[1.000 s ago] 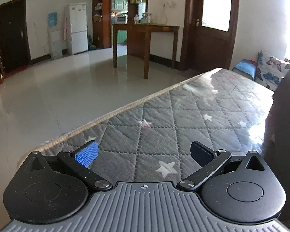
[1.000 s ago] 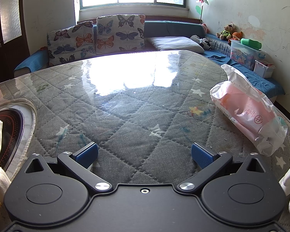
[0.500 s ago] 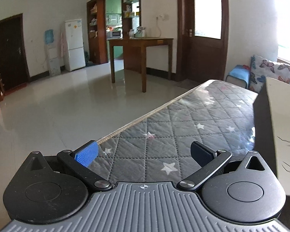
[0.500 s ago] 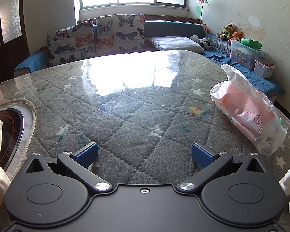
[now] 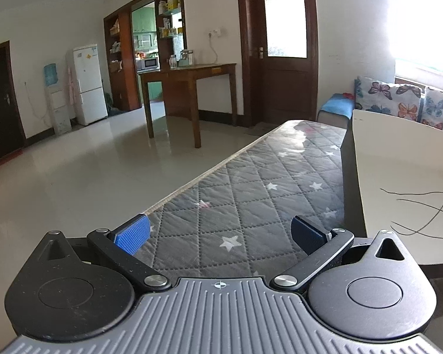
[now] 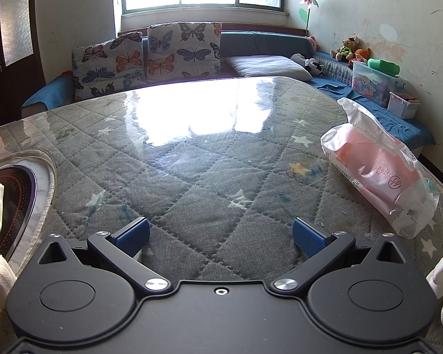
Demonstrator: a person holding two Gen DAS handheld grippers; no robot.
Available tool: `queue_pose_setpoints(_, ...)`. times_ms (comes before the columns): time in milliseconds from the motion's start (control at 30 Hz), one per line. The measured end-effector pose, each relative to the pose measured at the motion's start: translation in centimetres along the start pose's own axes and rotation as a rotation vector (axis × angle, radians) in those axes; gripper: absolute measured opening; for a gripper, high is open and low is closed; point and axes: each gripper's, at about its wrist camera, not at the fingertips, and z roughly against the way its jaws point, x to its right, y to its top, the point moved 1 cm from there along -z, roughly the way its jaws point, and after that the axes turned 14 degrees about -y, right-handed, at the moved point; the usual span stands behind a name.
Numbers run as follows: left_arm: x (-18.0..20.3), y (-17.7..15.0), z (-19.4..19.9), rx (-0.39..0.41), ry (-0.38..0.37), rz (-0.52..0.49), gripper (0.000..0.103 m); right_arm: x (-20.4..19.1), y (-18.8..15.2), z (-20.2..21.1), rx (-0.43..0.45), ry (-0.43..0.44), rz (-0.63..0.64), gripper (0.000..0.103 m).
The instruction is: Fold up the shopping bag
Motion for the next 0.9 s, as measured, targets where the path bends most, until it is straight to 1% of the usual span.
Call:
queue_pose_setpoints(300, 1.0, -0.4, 1.5, 0.004, -0.079, -0.015, 0.103, -0.1, 0.0, -0.1, -0.002, -0.001, 0.002, 0.103)
queue_pose_setpoints(533, 1.5, -0.8, 1.4, -0.026, -0.134, 0.007, 0.103, 0.0, 0.0, -0.1, -0.002, -0.001, 0.002, 0.103)
queue_pose_setpoints(900, 3.5, -1.5, 2.1, -0.034, -0.218, -0.008, 0.103, -0.1, 0.0, -0.1, -0.002, -0.003, 0.004, 0.103)
